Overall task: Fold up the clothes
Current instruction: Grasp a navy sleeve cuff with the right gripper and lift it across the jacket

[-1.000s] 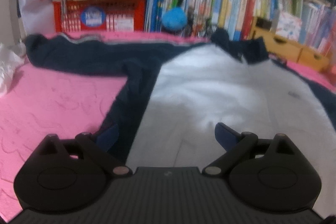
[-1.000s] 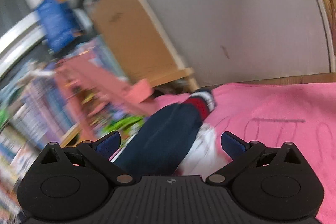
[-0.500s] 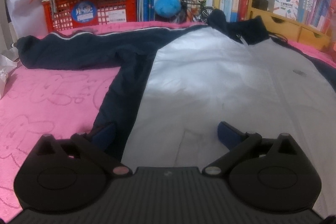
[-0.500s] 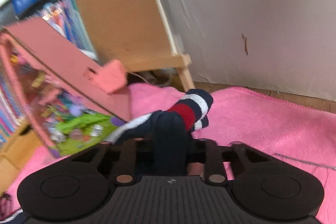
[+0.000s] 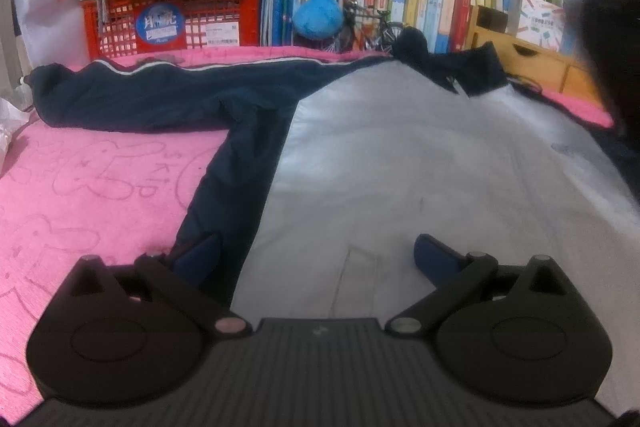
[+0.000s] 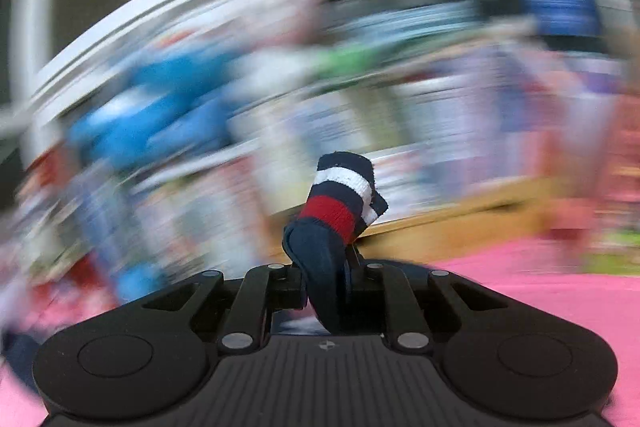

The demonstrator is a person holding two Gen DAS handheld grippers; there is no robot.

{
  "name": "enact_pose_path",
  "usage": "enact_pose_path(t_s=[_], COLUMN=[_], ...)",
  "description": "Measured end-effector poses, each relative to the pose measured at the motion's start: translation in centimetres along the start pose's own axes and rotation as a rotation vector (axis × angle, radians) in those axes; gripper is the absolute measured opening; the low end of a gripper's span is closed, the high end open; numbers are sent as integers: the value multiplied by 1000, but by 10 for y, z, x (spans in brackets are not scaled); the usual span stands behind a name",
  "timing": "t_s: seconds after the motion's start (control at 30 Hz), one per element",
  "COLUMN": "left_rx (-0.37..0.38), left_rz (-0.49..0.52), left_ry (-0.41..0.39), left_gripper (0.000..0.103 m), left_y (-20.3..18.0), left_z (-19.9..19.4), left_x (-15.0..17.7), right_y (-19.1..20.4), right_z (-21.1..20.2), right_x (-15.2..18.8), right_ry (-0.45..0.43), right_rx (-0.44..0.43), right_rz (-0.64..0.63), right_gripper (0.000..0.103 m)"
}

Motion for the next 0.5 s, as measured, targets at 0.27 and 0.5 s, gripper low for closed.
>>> enact_pose_path(t_s=[0.27, 0.5], left_rx=[79, 125], left_rz=[-89, -139], left_ry=[-42, -65], left_gripper=[103, 103], left_y=[10, 15], left_z=[-6, -9], left_x=[-2, 0], right_y=[176, 145], right_z=[85, 43], right_x=[97, 86], right_ry=[345, 342], right_rx=[-176, -218], right_rz=[-316, -341], right_gripper=[48, 95])
Point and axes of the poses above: each gripper's, at about its wrist camera, not at the fingertips, and z roughly the way its jaws point, y to its left, x to its underside, the point moved 8 cm from there along z, roughly the way its jaws point, and after that the axes turned 2 degrees about y, right-handed, at the moved point
